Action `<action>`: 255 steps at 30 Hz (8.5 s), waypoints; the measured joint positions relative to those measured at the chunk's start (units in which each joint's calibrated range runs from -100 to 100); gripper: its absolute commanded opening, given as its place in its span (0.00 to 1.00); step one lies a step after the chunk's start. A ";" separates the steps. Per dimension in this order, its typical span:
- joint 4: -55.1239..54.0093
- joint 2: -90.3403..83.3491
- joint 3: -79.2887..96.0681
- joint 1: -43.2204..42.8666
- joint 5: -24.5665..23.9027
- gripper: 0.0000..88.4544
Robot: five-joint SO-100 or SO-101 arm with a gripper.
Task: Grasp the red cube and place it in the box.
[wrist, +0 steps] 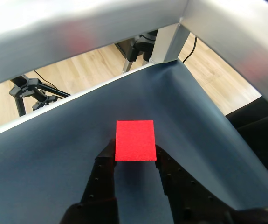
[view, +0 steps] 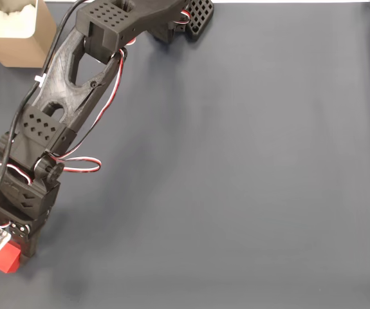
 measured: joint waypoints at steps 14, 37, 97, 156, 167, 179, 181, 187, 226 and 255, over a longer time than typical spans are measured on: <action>10.98 -13.81 8.14 0.00 0.49 0.02; 26.01 -43.77 26.40 9.94 -0.49 0.02; 12.01 -101.00 89.51 37.61 -6.20 0.02; -0.32 -109.86 113.11 40.80 -4.30 0.02; -0.80 -109.86 113.11 40.88 -3.91 0.02; -1.19 -110.90 114.56 41.25 -3.08 0.33; -1.27 -111.33 114.92 41.25 -2.74 0.39; -1.27 -111.51 115.01 41.25 -2.15 0.47; -3.58 -112.55 115.55 41.62 -2.34 0.17; 5.09 -108.73 99.82 24.26 -4.98 0.00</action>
